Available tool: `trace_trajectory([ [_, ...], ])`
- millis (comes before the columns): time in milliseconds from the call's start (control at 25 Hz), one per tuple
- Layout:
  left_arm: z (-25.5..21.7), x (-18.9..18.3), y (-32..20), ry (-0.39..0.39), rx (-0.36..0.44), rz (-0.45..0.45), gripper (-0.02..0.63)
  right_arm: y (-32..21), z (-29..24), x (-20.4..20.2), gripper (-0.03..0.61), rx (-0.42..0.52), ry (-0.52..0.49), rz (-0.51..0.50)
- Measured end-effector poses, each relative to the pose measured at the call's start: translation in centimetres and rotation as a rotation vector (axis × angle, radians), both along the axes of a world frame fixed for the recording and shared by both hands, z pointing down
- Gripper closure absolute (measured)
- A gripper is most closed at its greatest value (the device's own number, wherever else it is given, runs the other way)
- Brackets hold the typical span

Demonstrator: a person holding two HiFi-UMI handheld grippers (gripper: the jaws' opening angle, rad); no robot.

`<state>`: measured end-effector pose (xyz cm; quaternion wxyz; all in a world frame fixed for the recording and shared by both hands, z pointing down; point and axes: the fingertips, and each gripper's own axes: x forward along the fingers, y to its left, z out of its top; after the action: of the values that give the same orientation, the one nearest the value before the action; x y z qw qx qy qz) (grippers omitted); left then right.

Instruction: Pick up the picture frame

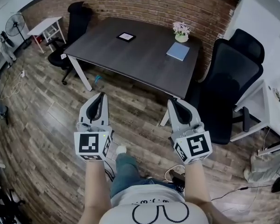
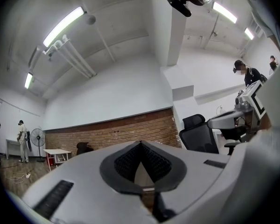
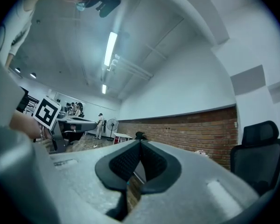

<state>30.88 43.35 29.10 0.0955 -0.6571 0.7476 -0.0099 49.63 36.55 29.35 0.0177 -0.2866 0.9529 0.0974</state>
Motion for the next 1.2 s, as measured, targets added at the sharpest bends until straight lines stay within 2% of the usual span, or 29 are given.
trace_trajectory([
  [240,0.3,-8.1,-5.2,0.008,0.002,0.013,0.615,-5.3,0.3,-8.0,0.583,-0.009,0.002,0.027],
  [520,-0.1,-18.7,-12.0,-0.013,-0.011,0.058,0.615,-11.5,-0.3,-19.4,0.583,-0.026,-0.016,0.055],
  [720,-0.1,-25.6,-16.2,-0.008,-0.027,0.084,0.615,-15.8,-0.1,-25.8,0.583,-0.042,-0.02,0.132],
  [920,0.3,-29.9,-19.1,0.013,-0.026,0.105,0.615,-18.3,0.1,-30.0,0.583,-0.054,-0.005,0.152],
  [1200,1.5,-34.0,-22.2,0.044,-0.039,0.105,0.615,-21.8,0.8,-34.0,0.583,-0.08,0.002,0.152],
])
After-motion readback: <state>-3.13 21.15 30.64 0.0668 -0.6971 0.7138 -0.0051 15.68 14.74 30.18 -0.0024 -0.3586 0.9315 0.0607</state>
